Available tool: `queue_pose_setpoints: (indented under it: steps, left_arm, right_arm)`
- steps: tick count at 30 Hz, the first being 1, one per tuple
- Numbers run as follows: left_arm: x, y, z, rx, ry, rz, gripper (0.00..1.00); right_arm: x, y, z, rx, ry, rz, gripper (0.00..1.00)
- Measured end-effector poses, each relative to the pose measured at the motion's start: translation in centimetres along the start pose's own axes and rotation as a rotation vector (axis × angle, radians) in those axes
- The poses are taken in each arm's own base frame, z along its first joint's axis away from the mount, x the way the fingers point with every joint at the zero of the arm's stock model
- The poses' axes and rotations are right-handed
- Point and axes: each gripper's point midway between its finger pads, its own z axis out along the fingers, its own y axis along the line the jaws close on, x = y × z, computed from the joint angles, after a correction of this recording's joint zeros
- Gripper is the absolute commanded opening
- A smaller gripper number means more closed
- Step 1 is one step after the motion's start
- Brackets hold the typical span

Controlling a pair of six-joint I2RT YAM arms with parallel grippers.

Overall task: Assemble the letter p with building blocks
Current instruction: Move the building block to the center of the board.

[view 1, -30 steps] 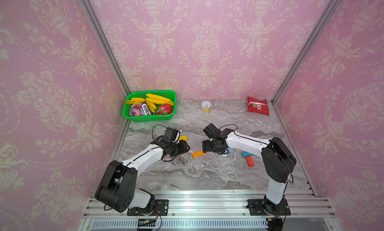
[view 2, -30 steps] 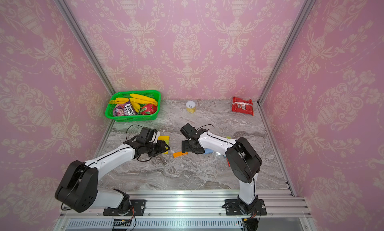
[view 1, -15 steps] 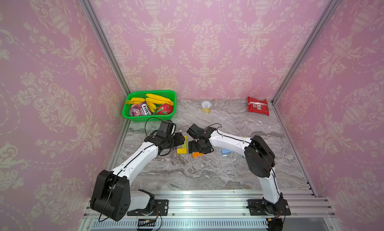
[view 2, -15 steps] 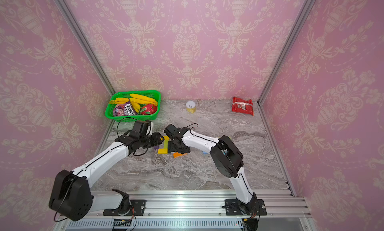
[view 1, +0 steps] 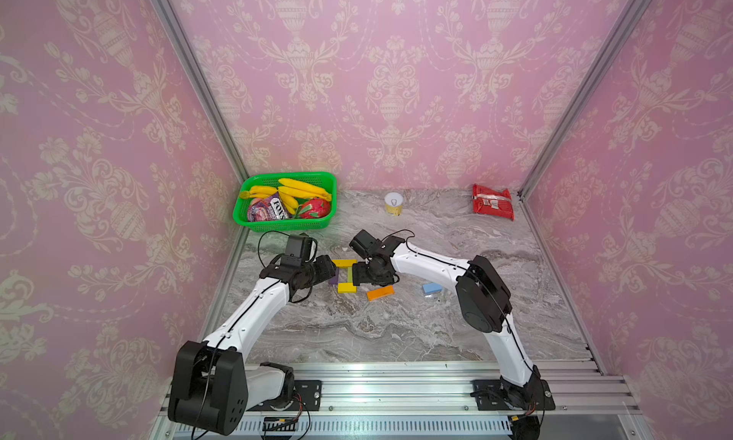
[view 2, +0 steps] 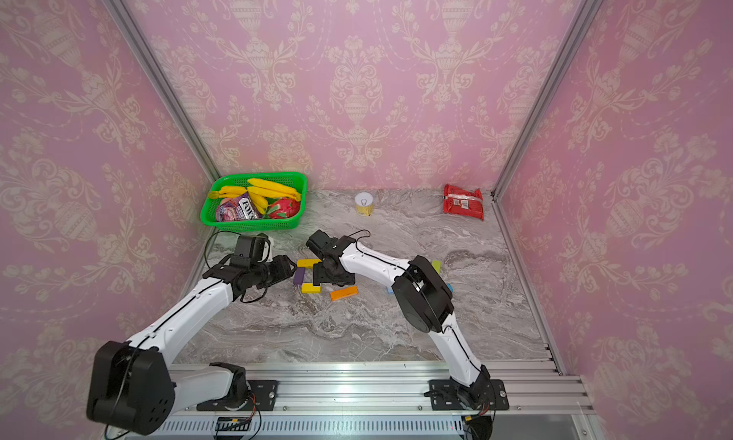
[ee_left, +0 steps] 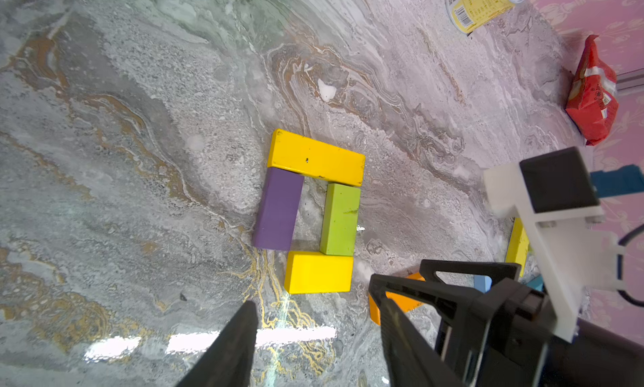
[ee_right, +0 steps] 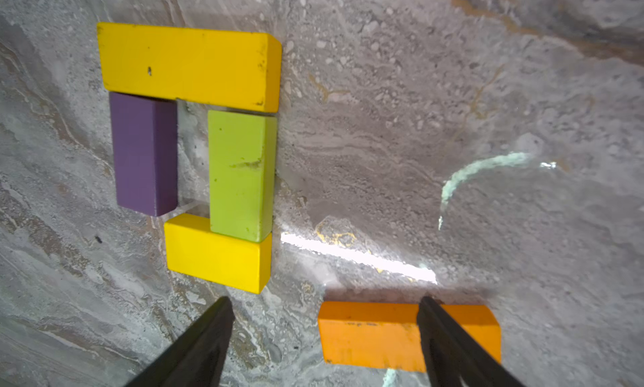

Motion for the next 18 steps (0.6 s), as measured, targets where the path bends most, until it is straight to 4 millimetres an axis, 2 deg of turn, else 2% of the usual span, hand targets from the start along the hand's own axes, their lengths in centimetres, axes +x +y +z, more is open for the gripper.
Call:
queue_pose_setpoints:
  steps: [8,18]
  left_arm:
    - [0.2,0.1,0.1,-0.002,0.004,0.000,0.60]
    - [0.0,0.3,0.1,-0.006,0.001,-0.007,0.60]
  right_arm:
    - [1.1,-2.5,-0.1,0.130,0.011,-0.011,0.85]
    - [-0.2,-3.6,-0.7,0.227,-0.036,-0.025,0.85]
